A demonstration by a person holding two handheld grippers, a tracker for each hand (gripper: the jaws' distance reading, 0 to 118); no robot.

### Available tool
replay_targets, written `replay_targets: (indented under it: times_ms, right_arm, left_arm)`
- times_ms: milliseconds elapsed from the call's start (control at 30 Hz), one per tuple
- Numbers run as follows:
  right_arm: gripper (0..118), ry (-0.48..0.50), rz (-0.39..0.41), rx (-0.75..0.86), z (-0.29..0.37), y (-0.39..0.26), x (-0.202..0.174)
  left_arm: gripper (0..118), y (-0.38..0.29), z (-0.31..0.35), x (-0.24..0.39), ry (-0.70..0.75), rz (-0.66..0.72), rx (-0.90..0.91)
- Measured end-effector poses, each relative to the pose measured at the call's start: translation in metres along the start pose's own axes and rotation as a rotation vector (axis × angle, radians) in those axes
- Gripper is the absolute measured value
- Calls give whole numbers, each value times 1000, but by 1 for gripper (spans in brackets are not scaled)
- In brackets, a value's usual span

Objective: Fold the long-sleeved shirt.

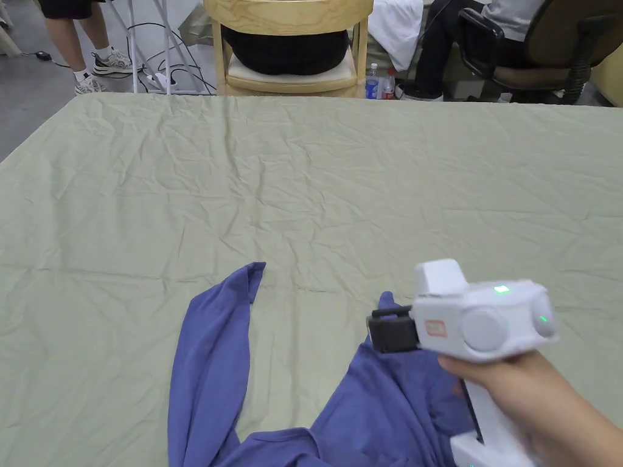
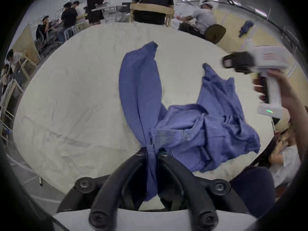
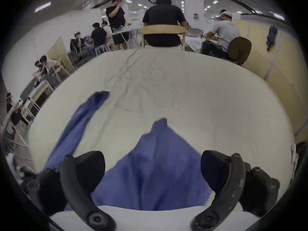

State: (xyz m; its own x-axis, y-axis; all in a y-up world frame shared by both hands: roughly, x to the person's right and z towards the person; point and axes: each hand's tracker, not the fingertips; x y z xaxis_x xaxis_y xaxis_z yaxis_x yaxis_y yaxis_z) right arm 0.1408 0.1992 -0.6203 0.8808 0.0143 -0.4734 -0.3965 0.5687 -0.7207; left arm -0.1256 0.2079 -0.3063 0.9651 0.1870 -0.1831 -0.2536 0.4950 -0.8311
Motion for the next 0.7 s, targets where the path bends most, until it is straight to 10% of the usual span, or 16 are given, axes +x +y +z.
replay_targets:
  times_ms: [167,267,367,467,700]
  right_arm:
    - [108,-76,81,-294,-84,18,-1]
    - [92,-54,-21,-291,-67,19,0]
    - [8,32,-47,-182,-25,15,-1]
    - [8,57,1,-78,37,1,0]
    - [8,83,-183,290,246,-63,27]
  left_arm:
    - [8,0,5,1,-18,32,10]
    - [8,0,5,1,-14,53,15]
    - [8,4,18,4,-11,67,37]
    - [8,8,43,13,-7,16,119]
    - [8,11,115,28,-3,6,302]
